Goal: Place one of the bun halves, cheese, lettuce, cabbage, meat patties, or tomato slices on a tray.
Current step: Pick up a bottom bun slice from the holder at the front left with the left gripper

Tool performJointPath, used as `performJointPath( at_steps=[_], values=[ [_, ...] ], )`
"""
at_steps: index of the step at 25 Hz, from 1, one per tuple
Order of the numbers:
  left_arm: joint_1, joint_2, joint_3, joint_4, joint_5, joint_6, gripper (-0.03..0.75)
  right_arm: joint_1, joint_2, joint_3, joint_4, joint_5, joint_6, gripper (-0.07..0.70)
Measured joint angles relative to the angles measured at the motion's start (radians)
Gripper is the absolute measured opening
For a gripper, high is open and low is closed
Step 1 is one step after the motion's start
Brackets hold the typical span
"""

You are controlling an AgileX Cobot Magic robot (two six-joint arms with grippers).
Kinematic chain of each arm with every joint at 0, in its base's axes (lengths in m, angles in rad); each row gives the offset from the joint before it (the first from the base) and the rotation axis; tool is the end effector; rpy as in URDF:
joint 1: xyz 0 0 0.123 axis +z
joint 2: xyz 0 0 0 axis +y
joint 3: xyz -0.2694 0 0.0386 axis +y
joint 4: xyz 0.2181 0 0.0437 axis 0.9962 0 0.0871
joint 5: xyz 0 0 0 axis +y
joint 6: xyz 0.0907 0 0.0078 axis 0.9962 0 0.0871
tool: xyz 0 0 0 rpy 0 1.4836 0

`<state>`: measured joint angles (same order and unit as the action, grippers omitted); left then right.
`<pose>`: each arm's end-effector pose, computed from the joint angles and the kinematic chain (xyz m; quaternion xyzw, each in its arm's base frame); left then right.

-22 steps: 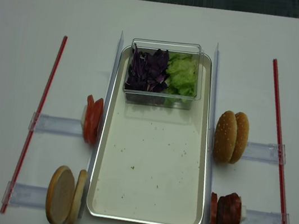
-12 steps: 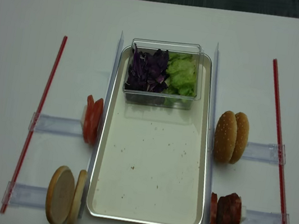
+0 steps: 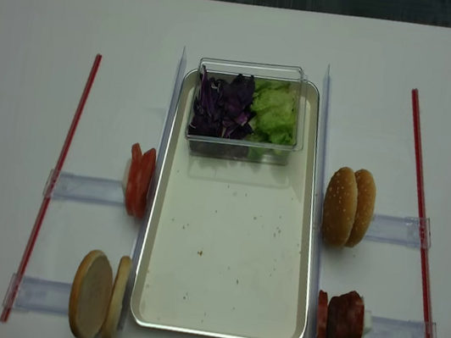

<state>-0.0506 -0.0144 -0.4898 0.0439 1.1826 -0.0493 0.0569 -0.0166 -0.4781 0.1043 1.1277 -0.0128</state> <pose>-0.0244 0.0049 0.2506 -0.0017 0.8822 -0.0017 0.4708 -0.0218 0.0073 0.2521 -0.0339 0.8697 0.0628 0.4884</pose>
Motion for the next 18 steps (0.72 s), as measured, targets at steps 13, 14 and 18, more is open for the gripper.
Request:
performJointPath(
  at_steps=[13,14,18],
  values=[
    [0.000,0.000,-0.007,0.000,0.011,-0.004,0.439,0.000,0.000,0.000,0.000,0.000,0.000,0.549],
    [0.000,0.021,-0.029,0.000,0.036,-0.010,0.439,0.000,0.000,0.000,0.000,0.000,0.000,0.549],
    [0.000,0.086,-0.063,0.000,0.066,-0.029,0.439,0.000,0.000,0.000,0.000,0.000,0.000,0.549]
  ],
)
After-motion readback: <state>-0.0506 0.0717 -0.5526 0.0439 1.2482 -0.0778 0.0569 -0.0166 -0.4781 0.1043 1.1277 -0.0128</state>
